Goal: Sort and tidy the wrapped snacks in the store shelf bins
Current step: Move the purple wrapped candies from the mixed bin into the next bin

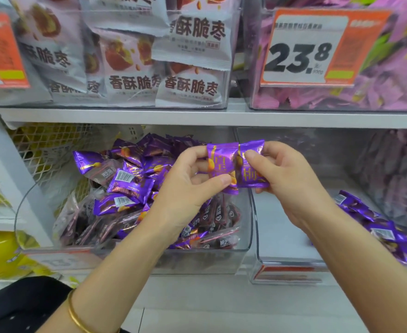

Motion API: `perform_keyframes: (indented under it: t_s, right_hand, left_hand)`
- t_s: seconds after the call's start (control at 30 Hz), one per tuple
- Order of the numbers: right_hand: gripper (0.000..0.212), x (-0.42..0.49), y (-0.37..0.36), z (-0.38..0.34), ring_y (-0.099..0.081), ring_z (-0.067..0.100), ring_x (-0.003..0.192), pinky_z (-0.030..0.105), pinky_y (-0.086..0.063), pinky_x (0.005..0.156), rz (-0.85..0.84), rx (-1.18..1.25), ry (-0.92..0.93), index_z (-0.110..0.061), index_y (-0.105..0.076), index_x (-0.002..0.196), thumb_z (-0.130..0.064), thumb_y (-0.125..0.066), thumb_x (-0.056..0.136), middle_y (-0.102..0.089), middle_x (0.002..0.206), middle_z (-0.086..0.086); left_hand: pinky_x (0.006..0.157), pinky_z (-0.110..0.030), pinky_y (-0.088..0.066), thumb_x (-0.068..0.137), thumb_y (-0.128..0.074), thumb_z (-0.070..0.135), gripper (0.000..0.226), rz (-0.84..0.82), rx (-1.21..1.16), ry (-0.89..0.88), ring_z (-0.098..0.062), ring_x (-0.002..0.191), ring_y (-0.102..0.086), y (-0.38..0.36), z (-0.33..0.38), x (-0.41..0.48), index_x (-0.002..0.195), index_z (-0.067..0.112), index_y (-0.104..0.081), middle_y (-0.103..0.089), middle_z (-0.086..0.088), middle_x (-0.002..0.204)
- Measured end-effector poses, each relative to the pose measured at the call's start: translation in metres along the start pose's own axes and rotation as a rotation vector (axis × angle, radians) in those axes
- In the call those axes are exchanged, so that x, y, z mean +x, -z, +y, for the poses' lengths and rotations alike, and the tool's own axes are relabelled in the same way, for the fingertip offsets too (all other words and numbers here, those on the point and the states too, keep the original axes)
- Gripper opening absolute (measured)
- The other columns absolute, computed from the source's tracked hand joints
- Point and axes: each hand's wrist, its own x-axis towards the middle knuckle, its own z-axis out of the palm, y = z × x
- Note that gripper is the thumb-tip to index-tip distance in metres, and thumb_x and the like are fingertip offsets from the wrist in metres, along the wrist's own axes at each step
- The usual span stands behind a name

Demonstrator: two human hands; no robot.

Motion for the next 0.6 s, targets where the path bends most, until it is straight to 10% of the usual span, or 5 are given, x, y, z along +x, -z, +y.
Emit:
perform_keyframes:
  t_s: [0.2, 0.43, 0.6]
  right_hand:
    - [0.025, -0.006, 0.006, -0.005, -0.066, 0.021, 0.084, 0.037, -0.054, 0.079, -0.170, 0.130, -0.043, -0.006, -0.061, 0.111, -0.020, -0.055, 0.091, -0.071, 0.100, 0.015]
    - [0.022, 0.018, 0.030, 0.006, -0.061, 0.018, 0.070, 0.029, -0.053, 0.060, -0.081, 0.207, -0.156, -0.005, -0.059, 0.106, -0.005, -0.063, 0.084, -0.066, 0.084, 0.010]
    - [0.021, 0.084, 0.066, 0.064, -0.059, 0.016, 0.059, 0.024, -0.047, 0.050, 0.037, -0.501, -0.168, -0.002, -0.064, 0.086, -0.018, -0.073, 0.076, -0.061, 0.069, 0.008]
  left_hand:
    - [0.081, -0.051, -0.054, 0.068, -0.077, 0.020, 0.035, 0.069, 0.137, -0.049, -0.036, 0.086, -0.065, -0.022, 0.003, 0.004, 0.098, 0.021, -0.059, -0.070, -0.011, 0.094]
    - [0.077, -0.030, -0.048, 0.064, -0.083, 0.031, 0.050, -0.053, 0.595, -0.147, -0.015, 0.086, -0.057, -0.045, 0.006, 0.033, 0.103, 0.029, -0.052, -0.056, 0.006, 0.093]
    - [0.106, -0.039, -0.033, 0.075, -0.037, 0.062, 0.069, -0.100, 1.036, -0.206, -0.024, 0.125, -0.042, -0.025, -0.013, 0.049, 0.131, 0.023, -0.052, -0.052, 0.000, 0.133]
